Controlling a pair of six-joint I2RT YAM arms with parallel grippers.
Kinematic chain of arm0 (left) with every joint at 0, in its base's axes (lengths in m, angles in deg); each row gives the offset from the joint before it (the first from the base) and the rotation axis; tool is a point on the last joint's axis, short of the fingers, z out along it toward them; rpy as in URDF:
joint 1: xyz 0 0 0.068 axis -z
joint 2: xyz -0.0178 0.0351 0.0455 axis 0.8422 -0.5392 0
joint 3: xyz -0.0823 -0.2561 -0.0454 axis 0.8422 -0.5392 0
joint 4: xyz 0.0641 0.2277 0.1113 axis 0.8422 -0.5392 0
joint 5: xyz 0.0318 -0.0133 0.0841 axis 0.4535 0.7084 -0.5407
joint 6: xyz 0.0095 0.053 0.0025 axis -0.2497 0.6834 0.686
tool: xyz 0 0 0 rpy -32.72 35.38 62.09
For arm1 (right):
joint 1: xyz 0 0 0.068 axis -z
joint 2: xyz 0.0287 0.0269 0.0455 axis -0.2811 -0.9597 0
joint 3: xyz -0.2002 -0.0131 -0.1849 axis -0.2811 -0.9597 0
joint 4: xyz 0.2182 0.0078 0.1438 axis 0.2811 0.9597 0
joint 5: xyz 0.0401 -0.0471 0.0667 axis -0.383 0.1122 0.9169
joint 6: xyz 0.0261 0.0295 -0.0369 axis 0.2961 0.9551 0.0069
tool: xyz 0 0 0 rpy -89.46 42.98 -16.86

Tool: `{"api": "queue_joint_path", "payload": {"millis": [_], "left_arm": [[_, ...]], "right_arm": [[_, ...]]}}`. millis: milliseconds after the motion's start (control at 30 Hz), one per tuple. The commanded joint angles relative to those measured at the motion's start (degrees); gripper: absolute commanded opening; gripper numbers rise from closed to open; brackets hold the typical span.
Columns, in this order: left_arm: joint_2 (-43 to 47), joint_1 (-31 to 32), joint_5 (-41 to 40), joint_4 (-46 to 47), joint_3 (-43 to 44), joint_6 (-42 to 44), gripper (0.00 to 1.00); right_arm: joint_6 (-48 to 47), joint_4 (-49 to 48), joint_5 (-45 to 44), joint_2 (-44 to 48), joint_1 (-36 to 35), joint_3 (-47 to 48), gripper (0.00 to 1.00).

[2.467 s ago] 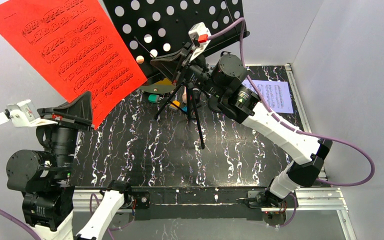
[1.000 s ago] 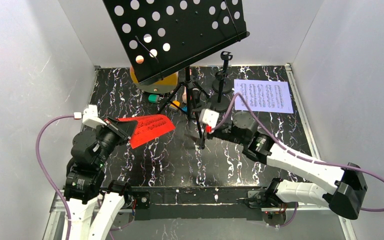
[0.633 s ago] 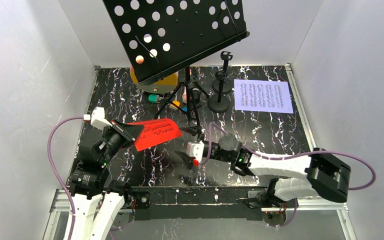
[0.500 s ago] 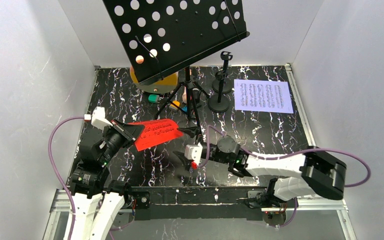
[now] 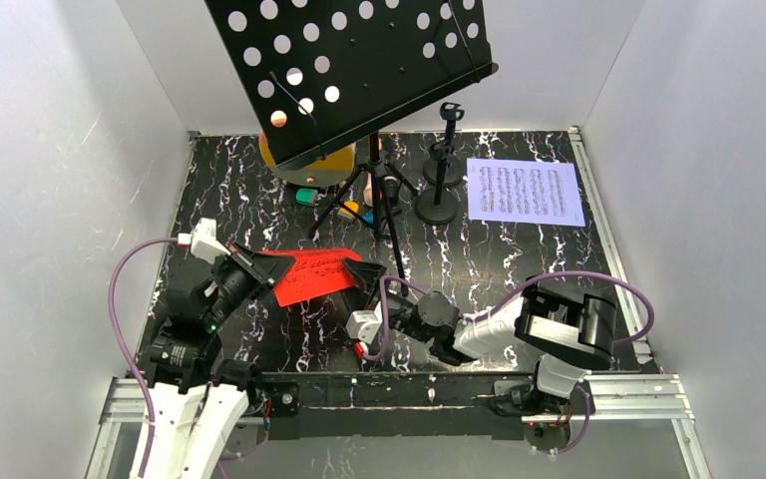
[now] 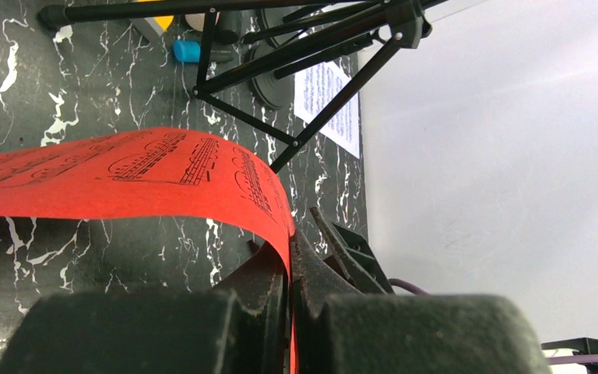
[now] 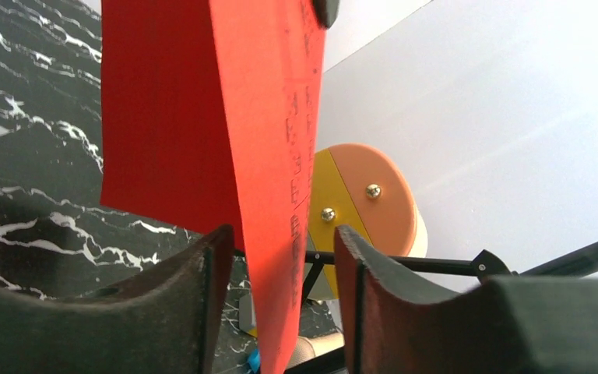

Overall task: Pack up the instrument practice props
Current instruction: Place the sheet music at the center of the board.

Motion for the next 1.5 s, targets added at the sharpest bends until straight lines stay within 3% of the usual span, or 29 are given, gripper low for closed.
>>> {"api": "queue_joint_path", "payload": {"millis": [0, 100, 300, 433, 533, 700, 900, 1100, 1267, 1467], "left_arm": [[0.6, -0.2, 1.6, -0.3, -1.2, -0.2, 0.0], [0.7, -0.2, 2.2, -0.1, -1.0, 0.1, 0.0], [0.5, -0.2, 3.5, -0.1, -0.4, 0.8, 0.0], [0.6, -0.2, 3.0, -0.3, 0.1, 2.5, 0.02], [0.1, -0.2, 1.8, -0.8, 1.5, 5.7, 0.16], [-1.8, -0.2, -2.0, -2.8, 5.8, 13.8, 0.44], [-4.5, -0.2, -6.7, -4.6, 10.1, 21.7, 0.63], [-6.3, -0.2, -14.5, -7.1, 14.4, 28.5, 0.83], [-5.9, -0.2, -23.1, -7.6, 15.7, 33.9, 0.9], [-3.1, -0.2, -27.8, -6.0, 12.8, 36.8, 0.97]], "right_arm": [[-1.5, -7.3, -1.1, 1.3, -0.7, 2.6, 0.49], [-1.1, -4.6, -1.4, 2.0, -0.7, 3.2, 0.28], [-2.0, -5.5, -1.5, 1.6, -0.6, 2.9, 0.02], [-1.1, -1.7, -2.0, 4.5, -0.6, 2.3, 0.01], [2.3, 6.3, -3.5, 9.8, -0.6, 1.9, 0.01], [7.8, 30.0, -7.2, 20.5, -0.5, 5.8, 0.01], [15.0, 61.4, -10.1, 29.9, 0.1, 15.7, 0.01], [24.6, 85.8, -12.1, 32.8, 2.6, 26.1, 0.01], [32.5, 99.3, -11.9, 32.7, 8.3, 33.2, 0.01], [39.5, 109.4, -10.5, 31.5, 21.1, 40.2, 0.01]]}}
